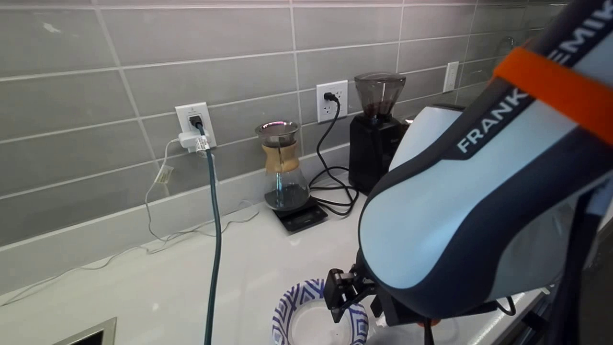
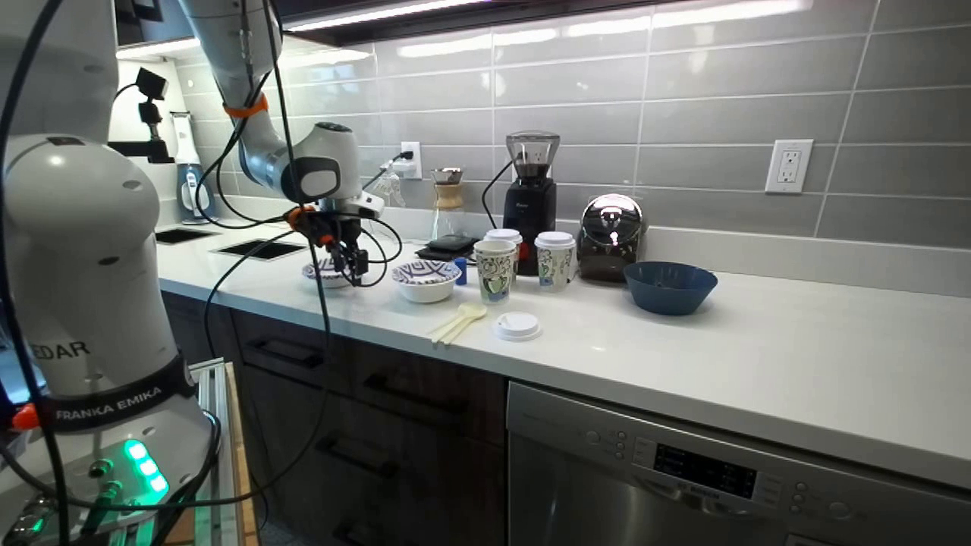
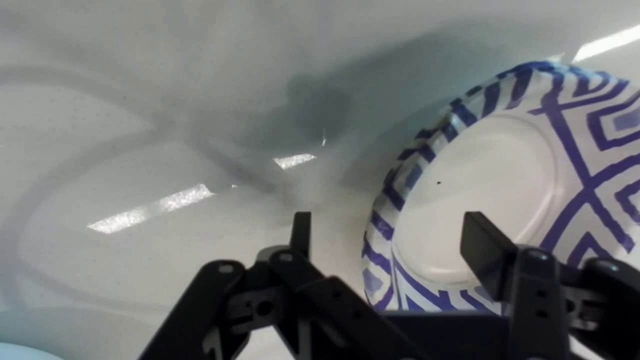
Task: Put the left bowl in the right bowl
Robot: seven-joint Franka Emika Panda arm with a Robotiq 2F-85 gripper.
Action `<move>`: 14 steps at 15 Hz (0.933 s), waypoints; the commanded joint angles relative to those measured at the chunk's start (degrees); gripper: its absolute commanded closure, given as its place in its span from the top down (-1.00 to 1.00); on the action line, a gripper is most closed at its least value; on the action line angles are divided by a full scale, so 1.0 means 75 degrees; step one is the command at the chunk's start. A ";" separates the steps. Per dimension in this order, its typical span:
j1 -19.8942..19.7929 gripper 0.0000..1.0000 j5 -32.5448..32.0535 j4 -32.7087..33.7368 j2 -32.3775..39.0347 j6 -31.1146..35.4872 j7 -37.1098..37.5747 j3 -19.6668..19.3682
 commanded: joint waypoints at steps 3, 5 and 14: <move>-0.0284 -0.33 -0.0421 0.0270 0.0235 -0.0061 0.0428 0.0100; -0.0371 -0.61 -0.0354 0.0295 0.0196 -0.0120 0.0397 0.0145; -0.0808 -1.00 0.0072 0.0401 -0.0465 -0.0791 0.0230 0.0335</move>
